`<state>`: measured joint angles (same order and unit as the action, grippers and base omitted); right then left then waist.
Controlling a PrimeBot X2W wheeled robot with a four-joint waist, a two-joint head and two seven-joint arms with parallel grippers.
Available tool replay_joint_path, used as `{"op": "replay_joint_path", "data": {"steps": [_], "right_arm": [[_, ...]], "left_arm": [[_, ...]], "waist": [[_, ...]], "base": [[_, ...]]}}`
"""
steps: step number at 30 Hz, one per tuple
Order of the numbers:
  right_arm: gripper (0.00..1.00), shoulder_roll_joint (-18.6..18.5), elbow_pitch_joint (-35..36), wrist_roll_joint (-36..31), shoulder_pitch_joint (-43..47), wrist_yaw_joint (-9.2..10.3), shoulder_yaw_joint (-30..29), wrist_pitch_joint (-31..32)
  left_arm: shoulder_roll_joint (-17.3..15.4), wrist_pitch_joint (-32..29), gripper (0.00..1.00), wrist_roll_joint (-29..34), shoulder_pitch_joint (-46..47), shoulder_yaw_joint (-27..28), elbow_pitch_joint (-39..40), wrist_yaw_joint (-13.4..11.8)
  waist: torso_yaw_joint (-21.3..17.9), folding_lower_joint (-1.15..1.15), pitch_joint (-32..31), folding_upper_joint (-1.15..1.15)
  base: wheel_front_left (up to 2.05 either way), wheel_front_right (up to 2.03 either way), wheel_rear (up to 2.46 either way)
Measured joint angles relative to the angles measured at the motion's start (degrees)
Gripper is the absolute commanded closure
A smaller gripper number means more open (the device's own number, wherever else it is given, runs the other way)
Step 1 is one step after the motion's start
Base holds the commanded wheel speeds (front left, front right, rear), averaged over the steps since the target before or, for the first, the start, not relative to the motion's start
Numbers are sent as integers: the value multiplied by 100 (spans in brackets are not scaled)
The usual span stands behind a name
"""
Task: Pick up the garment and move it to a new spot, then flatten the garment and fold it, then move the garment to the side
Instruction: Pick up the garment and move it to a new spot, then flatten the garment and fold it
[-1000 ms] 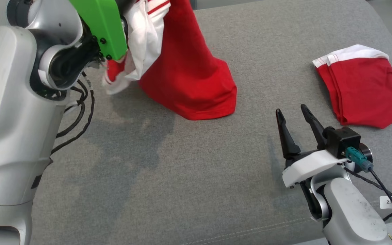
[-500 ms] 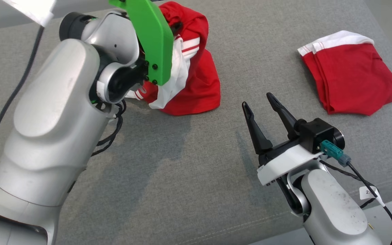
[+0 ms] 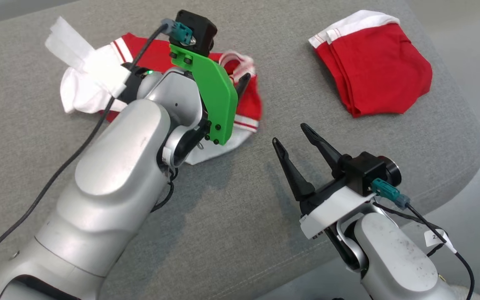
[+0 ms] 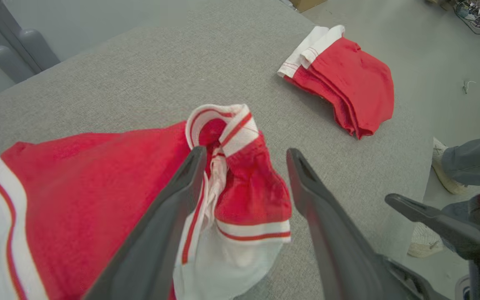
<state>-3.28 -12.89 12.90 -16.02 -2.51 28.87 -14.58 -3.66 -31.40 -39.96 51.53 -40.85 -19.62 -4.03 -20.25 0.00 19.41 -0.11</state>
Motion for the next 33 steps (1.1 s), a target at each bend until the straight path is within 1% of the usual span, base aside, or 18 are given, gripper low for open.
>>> {"op": "replay_joint_path", "data": {"steps": [2, 5, 11, 14, 17, 20, 21, 22, 27, 30, 33], "right_arm": [[0, 1, 9, 0, 2, 3, -14, 0], [0, -11, 21, 0, 11, 7, -42, 0], [0, -4, 7, -10, 14, 8, -81, 0], [0, -4, -57, 0, 14, 8, -171, 0], [0, -7, -177, 40, 13, 3, -230, 0], [0, -5, -463, 220, 20, -25, -241, 1], [0, -5, -566, 267, 40, -57, -226, 27], [0, -3, -695, 461, 121, -108, -222, 143], [0, -2, -958, 787, 245, -108, -336, 285], [0, -4, -1050, 834, 231, -91, -458, 312], [0, -3, -1121, 814, 171, -32, -485, 361]], "left_arm": [[0, 81, 0, 78, -7, -78, -16, 36], [85, 401, 0, 225, -5, -214, -9, 107], [127, 1010, 0, 242, -11, -344, 174, 176], [129, 1399, 0, 253, -18, -324, 338, 189], [129, 1802, 0, 270, -114, -164, 466, 90], [124, 2101, 0, 269, -385, -53, 524, 0], [122, 2169, 0, 269, -495, -32, 525, -32], [120, 2280, 0, 269, -704, -15, 524, -84], [118, 2598, 0, 367, -1089, -18, 542, -136], [-12, 2880, 0, 732, -1201, -21, 543, -154], [-192, 3159, 0, 906, -1425, 29, 526, -210]], "waist": [[-58, 0, 14, 0], [-150, 0, 49, 0], [19, 0, 44, 0], [187, 0, 14, 0], [381, 0, -15, 0], [590, 0, -44, 0], [663, 0, -53, 0], [807, 0, -69, 0], [1183, 0, -92, 0], [1410, 0, -97, 0], [1641, 0, -104, 0]], "base": [[0, 0, 0], [0, 0, 0], [0, 0, 0], [0, 0, 0], [0, 0, 0], [0, 0, 0], [0, 0, 0], [0, 0, 0], [0, 0, 0], [0, 0, 0], [0, 0, 0]]}}
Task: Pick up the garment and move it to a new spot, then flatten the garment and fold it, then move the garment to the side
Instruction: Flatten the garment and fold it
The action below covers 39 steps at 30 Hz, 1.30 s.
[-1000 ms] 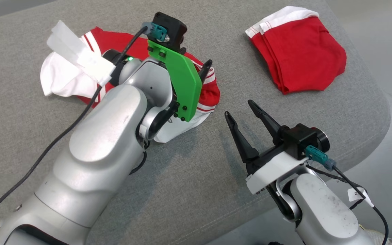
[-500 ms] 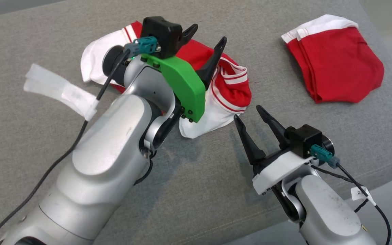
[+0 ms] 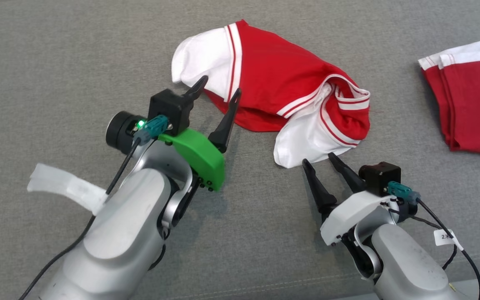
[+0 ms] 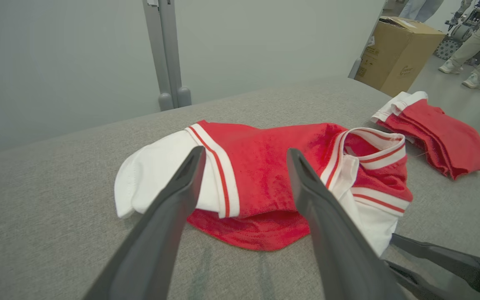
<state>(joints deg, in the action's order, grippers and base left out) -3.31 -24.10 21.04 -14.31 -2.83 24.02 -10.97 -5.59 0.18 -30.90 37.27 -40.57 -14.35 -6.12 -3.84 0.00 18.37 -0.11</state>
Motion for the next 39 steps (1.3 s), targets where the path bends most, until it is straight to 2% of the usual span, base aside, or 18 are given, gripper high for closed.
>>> {"op": "replay_joint_path", "data": {"steps": [3, 7, 11, 14, 22, 23, 26, 27, 29, 31, 36, 39], "right_arm": [[0, -130, -37, -370, -160, 111, 96, 113], [0, -422, -38, -654, -193, 141, 280, 396], [0, -454, 62, -664, -194, 145, 282, 606], [0, -569, 66, -725, -202, 243, 231, 727], [0, -737, -3, -716, -263, 344, 144, 1165], [3, -732, -13, -716, -290, 344, 148, 1230], [30, -748, -55, -715, -305, 344, 157, 1434], [47, -756, -64, -715, -310, 344, 162, 1503], [71, -789, -70, -715, -331, 346, 164, 1631], [100, -825, -69, -715, -363, 374, 157, 1734], [100, -907, 24, -711, -414, 372, 172, 1886], [100, -955, 326, -621, -445, 156, 155, 2000]], "left_arm": [[-126, 223, 0, 44, -349, 133, -88, -3], [-126, 420, 0, -80, -850, 303, -225, -54], [-97, 606, 0, -289, -1173, 559, -303, -54], [-82, 733, 0, -394, -1293, 731, -333, -70], [-36, 901, 0, -474, -1468, 899, -320, -70], [-42, 902, 0, -474, -1495, 911, -318, -70], [-40, 902, 0, -474, -1535, 910, -310, -70], [-38, 902, 0, -475, -1543, 910, -304, -70], [-38, 903, 0, -476, -1568, 915, -297, -70], [-40, 937, 0, -482, -1595, 945, -288, -71], [-86, 1001, 0, -517, -1674, 1099, -289, -71], [-78, 1003, 0, -554, -1717, 1113, -286, -71]], "waist": [[231, 1, -14, 0], [539, 0, -50, 0], [830, 0, -104, 0], [1026, 0, -154, 0], [1390, 0, -282, 0], [1410, 0, -295, 0], [1438, 0, -317, 0], [1440, 0, -318, 0], [1439, 0, -319, 0], [1431, 0, -324, 0], [1354, 0, -386, 0], [1300, 0, -452, 0]], "base": [[0, 0, 0], [0, 0, 0], [0, 0, 0], [0, 0, 0], [0, 0, 0], [0, 0, 0], [0, 0, 0], [0, 0, 0], [0, 0, 0], [0, 0, 0], [0, 0, 0], [0, 0, 0]]}}
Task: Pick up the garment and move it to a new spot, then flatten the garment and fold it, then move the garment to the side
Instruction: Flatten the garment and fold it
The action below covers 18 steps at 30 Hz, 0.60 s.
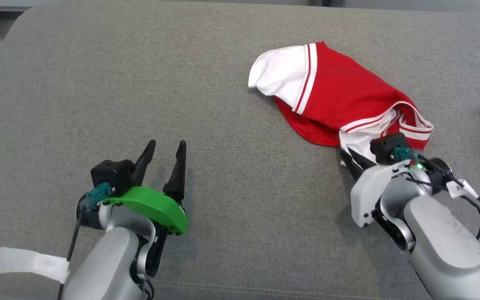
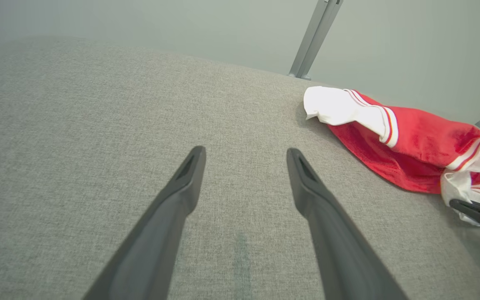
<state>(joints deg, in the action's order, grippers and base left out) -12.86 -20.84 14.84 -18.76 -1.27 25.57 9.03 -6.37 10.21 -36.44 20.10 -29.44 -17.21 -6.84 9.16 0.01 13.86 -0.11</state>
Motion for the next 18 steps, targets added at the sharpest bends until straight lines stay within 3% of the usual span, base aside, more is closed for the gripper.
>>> {"op": "replay_joint_path", "data": {"steps": [1, 3, 8, 11, 18], "right_arm": [[100, -42, 324, 37, -178, -198, 57, 87], [100, -168, 720, 25, -511, -343, 96, 190], [100, -731, 1535, -9, -1307, -477, -25, 675], [100, -816, 1824, 49, -1539, -505, -60, 944], [100, -1068, 2340, 678, -2603, -578, -182, 2220]], "left_arm": [[1, 2, 0, -64, -21, 21, 1, 0], [13, 19, 0, -70, -21, 29, 12, 0], [133, 48, 0, -170, -27, -31, 10, 0], [189, 51, 0, -196, -41, -58, 10, 1], [325, 74, 0, -324, -141, -208, -9, 27]], "waist": [[-37, 0, -56, 0], [-74, 0, -119, 0], [-131, 0, -308, 0], [-132, 0, -385, 0], [32, 0, -571, 0]], "base": [[0, 0, 0], [0, 0, 0], [0, 0, 0], [0, 0, 0], [0, 0, 0]]}}
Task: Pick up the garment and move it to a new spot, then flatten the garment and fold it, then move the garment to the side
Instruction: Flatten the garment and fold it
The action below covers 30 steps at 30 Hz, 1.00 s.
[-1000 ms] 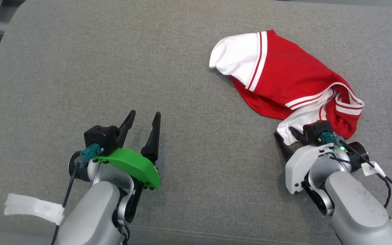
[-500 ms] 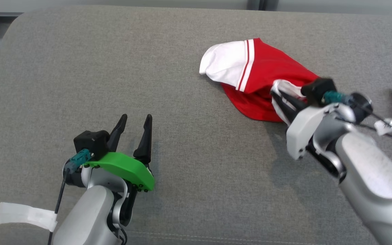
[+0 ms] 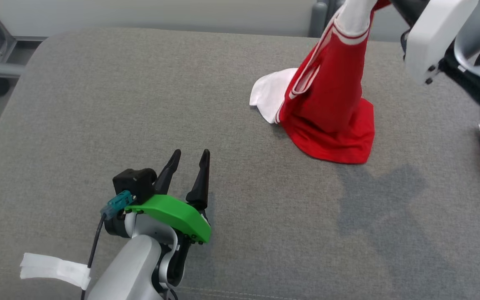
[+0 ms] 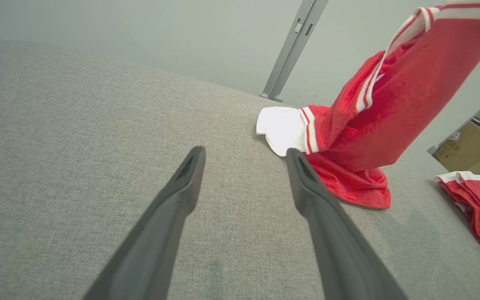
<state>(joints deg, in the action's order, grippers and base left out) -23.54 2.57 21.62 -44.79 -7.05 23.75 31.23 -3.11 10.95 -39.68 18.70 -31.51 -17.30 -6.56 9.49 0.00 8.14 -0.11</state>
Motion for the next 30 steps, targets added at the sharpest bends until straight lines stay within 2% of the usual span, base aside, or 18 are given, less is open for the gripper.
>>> {"op": "replay_joint_path", "data": {"steps": [6, 14, 21, 23, 25, 30], "right_arm": [[100, -35, -33, 339, -1012, -1, -92, 1027], [100, 51, -590, 368, -2215, 16, -224, 1763], [100, 49, -1187, -20, -2998, 421, -658, 1702], [100, -48, -1438, -43, -3003, 557, -853, 1603], [100, -96, -1639, 85, -2827, 554, -856, 1640], [100, -71, -1837, 638, -1591, 327, -641, 2002]], "left_arm": [[53, 55, 0, -205, -6, -118, -9, 8], [56, 115, 0, -354, -82, -275, -73, 53], [55, 133, 0, -513, -137, -409, -100, 60], [55, 175, 0, -566, -140, -402, -115, 59], [55, 180, 0, -587, -154, -371, -133, 59], [53, 230, 0, -587, -309, -265, -160, 58]], "waist": [[282, 0, -117, 0], [747, 0, -228, 0], [1174, 0, -290, 0], [1332, 0, -321, 0], [1398, 0, -361, 0], [1361, 0, -470, 0]], "base": [[0, 0, 0], [0, 0, 0], [0, 0, 0], [0, 0, 0], [0, 0, 0], [0, 0, 0]]}}
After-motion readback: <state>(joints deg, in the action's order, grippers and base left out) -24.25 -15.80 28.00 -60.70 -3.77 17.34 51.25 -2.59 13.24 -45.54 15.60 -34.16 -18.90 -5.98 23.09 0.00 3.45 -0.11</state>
